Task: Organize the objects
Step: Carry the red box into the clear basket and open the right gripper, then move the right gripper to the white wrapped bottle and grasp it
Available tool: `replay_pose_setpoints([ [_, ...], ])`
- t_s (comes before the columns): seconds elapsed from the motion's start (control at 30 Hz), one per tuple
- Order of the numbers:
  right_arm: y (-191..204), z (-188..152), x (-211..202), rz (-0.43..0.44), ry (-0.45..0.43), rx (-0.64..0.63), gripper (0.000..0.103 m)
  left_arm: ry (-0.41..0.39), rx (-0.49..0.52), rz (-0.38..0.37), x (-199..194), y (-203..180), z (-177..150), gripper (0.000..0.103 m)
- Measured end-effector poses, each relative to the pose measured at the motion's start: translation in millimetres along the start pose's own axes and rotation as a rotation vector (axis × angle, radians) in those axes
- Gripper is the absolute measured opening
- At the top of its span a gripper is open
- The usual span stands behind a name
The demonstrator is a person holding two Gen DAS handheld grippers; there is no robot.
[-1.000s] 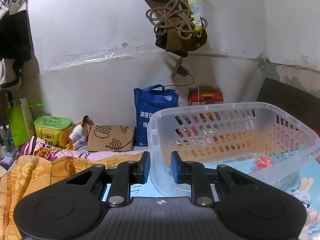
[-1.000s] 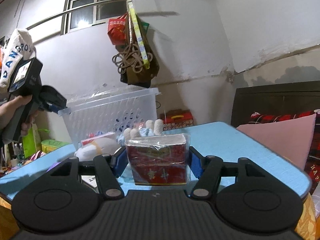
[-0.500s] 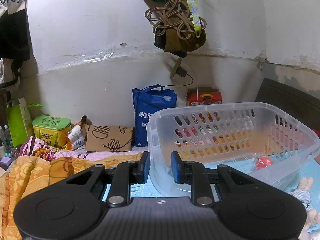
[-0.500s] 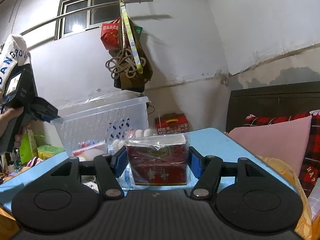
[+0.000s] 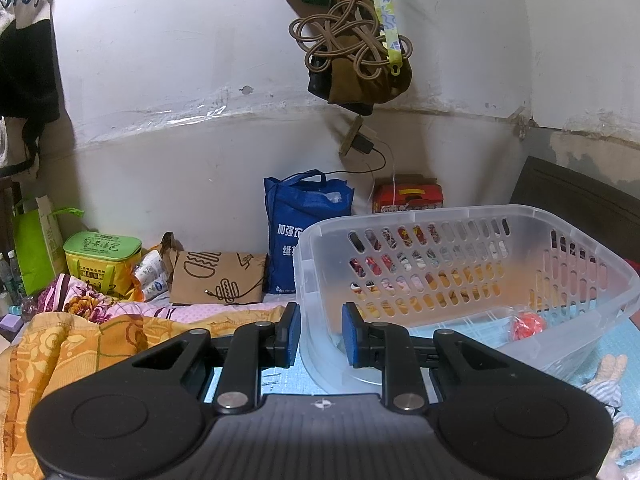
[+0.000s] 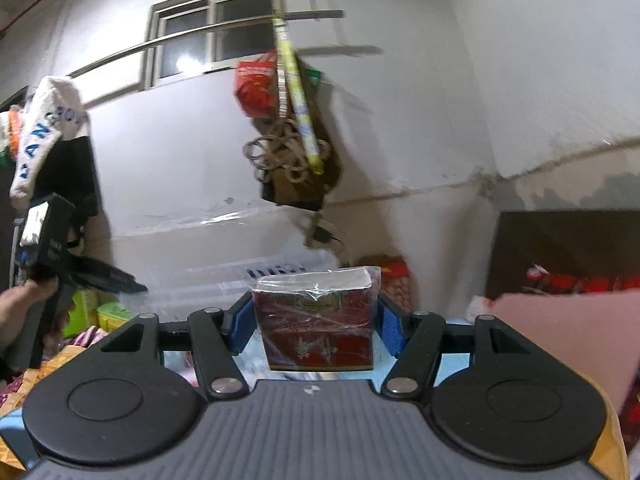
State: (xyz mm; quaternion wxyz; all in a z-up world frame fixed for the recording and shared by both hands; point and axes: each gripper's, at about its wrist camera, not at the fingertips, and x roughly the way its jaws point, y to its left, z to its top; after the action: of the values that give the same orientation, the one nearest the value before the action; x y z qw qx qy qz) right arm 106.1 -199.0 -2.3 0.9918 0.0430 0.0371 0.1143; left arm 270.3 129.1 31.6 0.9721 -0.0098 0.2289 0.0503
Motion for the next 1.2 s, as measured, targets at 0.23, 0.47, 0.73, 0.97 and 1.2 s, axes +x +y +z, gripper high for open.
replay_pose_setpoints([
  [0.23,24,64,90,0.158,0.093,-0.037,0.065,0.006,-0.012,-0.017,2,4,1,0.027],
  [0.47,50,68,164,0.146,0.249,-0.122,0.065,0.005,-0.006,-0.014,4,4,0,0.027],
  [0.73,54,57,173,0.059,0.258,-0.161,0.102,0.003,-0.006,-0.023,3,6,0,0.027],
  [0.97,15,52,117,0.029,0.249,-0.028,0.103,0.002,-0.005,-0.025,2,6,0,0.027],
  [1.2,-6,-11,33,-0.046,0.299,0.071,0.103,-0.007,0.005,-0.027,1,7,-2,0.027],
])
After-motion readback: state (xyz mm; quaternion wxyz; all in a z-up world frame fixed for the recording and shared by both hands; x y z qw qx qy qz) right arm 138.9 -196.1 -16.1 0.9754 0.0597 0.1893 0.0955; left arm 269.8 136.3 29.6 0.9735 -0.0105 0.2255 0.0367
